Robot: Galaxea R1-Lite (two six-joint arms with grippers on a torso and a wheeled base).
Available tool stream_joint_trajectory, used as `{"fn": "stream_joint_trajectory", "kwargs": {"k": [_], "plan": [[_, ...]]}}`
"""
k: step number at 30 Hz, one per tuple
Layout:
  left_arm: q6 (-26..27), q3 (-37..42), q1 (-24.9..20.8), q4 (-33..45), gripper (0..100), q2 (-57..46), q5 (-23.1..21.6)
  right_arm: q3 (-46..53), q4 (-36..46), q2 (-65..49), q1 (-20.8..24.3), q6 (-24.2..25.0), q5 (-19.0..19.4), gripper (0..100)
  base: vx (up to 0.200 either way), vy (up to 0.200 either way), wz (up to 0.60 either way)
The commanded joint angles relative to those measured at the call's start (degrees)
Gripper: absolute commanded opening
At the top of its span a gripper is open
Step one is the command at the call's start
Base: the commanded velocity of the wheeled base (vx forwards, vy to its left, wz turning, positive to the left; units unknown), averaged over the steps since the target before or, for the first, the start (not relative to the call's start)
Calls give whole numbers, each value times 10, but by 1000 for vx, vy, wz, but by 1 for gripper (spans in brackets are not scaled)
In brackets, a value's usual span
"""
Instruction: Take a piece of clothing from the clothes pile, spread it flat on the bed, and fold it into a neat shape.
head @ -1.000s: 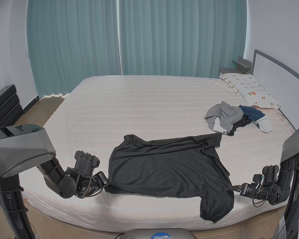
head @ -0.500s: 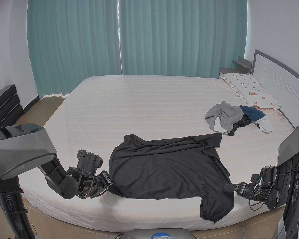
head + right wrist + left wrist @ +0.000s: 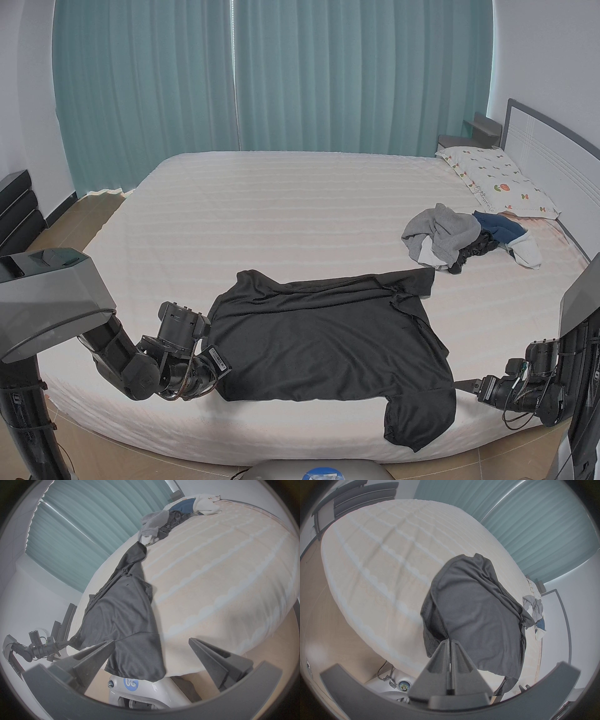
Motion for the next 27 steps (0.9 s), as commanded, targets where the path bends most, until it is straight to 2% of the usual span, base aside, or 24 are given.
{"fn": "stream_joint_trajectory", "kwargs": {"k": [1, 6, 9, 15, 16, 18, 21, 22, 27], "plan": [[5, 2, 4, 6, 0, -3, 1, 1, -9, 8, 12, 1, 1, 100, 0, 0, 0], [53, 5, 20, 61, 0, -30, 3, -8, -9, 20, 44, 5, -1, 100, 0, 0, 0], [64, 5, 29, 73, 0, -42, 3, -31, -9, 27, 62, 8, -3, 100, 0, 0, 0], [66, 5, 40, 73, 0, -43, 3, -86, -8, 62, 86, 6, -37, 100, 0, 0, 0], [69, 5, 40, 73, 0, -43, 3, -106, -8, 71, 97, 2, -65, 100, 0, 0, 0], [78, 7, 41, 74, 0, -44, 2, -125, -8, 76, 105, 1, -83, 100, 0, 0, 0], [84, 9, 40, 74, 0, -43, 3, -145, 6, 84, 116, 1, -86, 100, 0, 0, 0], [84, 9, 40, 74, 0, -43, 3, -151, 12, 85, 117, 1, -88, 0, 0, 0, 0], [85, 9, 42, 74, 0, -39, 3, -220, 48, 86, 114, 5, -105, 0, 0, 0, 0]]}}
